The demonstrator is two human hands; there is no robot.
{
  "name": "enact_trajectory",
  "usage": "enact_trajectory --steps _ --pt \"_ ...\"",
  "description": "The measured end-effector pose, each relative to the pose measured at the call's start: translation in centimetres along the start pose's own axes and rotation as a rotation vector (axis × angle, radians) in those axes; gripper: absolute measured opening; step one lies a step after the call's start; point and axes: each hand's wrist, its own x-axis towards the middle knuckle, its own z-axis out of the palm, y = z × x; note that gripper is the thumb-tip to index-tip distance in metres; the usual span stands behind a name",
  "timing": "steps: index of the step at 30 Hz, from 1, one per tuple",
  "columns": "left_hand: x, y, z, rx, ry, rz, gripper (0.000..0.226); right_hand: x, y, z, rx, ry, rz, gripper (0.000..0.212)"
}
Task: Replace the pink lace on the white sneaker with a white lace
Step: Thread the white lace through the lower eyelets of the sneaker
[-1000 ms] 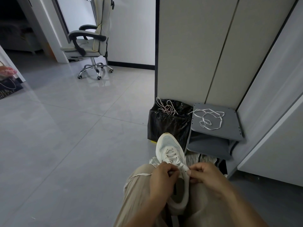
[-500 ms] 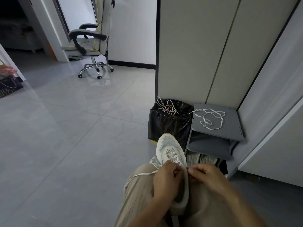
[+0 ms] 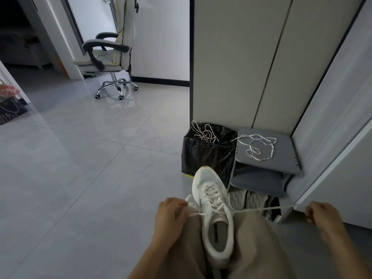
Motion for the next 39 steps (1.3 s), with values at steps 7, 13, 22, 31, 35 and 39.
enact_trajectory --steps 7,13,22,31,35,39 --pt "-0.3 1.2 0.8 0.199 -0.145 0.155 0.021 -5.6 -2.4 5.9 -0.448 -0.244 -0.620 0.037" --pt "-0.1 1.8 0.1 -0.020 -0.202 0.064 0.025 -8.5 -4.2 8.6 -0.563 -0.601 -0.796 0.006" --pt "-0.7 1.3 0.0 -0.271 -0.185 0.011 0.010 -6.8 -4.5 5.2 -0.531 -0.730 -0.731 0.013" --pt "-1.5 4.2 2.9 0.378 -0.034 0.410 0.075 -7.5 -4.3 6.4 -0.517 -0.677 -0.690 0.020" --pt "-0.5 4.4 3.6 0.344 0.063 0.502 0.051 -8.2 -4.7 6.4 -0.414 -0.685 -0.660 0.012" --pt "-0.4 4.7 3.3 0.329 0.133 0.645 0.022 -10.7 -4.8 8.1 -0.564 -0.573 -0.817 0.060"
